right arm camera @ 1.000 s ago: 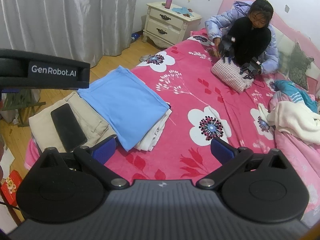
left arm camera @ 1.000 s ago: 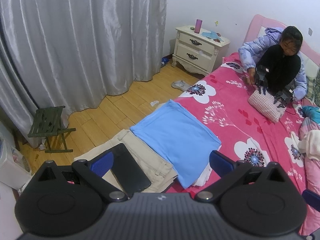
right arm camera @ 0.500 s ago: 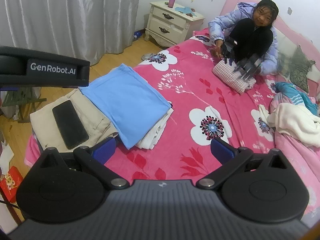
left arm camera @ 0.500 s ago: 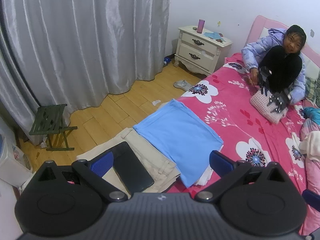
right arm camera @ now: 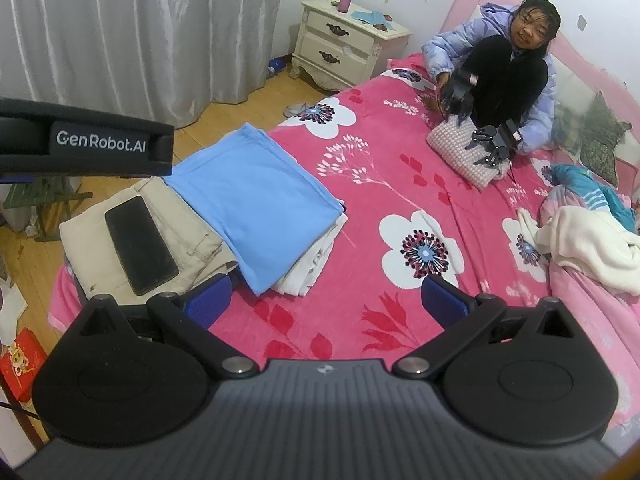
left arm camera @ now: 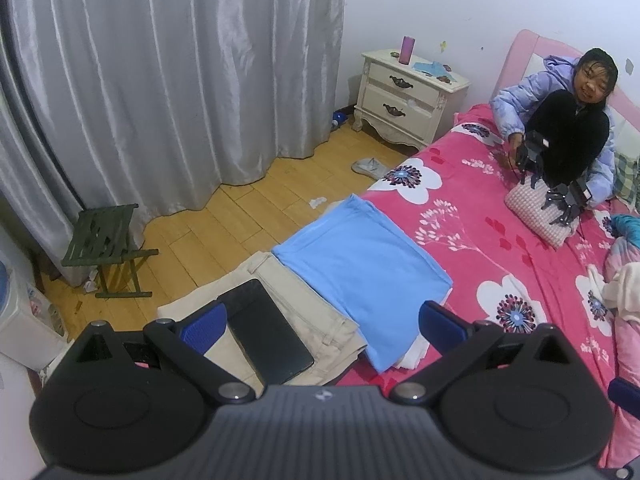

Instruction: Fold clothes

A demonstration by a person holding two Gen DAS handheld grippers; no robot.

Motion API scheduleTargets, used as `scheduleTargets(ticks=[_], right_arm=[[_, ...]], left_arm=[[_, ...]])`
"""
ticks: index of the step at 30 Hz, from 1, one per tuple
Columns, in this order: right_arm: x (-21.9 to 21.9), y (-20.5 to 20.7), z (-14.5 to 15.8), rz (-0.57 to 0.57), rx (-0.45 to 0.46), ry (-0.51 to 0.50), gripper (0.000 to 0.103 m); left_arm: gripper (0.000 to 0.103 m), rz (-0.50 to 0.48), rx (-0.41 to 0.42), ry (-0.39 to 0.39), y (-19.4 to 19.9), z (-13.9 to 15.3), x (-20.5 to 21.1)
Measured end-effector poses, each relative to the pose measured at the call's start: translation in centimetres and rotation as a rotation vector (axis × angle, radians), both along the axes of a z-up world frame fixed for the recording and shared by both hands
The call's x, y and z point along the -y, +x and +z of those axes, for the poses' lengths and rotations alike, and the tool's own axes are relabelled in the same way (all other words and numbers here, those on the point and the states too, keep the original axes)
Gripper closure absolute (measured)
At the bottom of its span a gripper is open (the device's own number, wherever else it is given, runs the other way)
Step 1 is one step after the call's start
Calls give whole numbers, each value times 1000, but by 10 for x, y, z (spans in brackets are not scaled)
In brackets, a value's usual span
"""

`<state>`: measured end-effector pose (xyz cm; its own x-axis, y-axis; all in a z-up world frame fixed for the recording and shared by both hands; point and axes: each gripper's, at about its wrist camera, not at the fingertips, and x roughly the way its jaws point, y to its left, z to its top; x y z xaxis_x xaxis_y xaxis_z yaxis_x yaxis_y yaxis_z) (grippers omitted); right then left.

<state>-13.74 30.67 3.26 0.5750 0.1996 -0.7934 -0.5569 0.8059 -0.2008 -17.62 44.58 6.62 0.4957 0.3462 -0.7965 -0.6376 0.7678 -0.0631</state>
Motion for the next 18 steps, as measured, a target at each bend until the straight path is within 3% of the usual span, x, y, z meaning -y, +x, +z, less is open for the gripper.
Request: scheduleTargets(ticks=[18], right_arm=[[2, 1, -3, -11, -14, -5, 1]], left_arm=[[0, 5, -11, -6, -1, -1, 3]])
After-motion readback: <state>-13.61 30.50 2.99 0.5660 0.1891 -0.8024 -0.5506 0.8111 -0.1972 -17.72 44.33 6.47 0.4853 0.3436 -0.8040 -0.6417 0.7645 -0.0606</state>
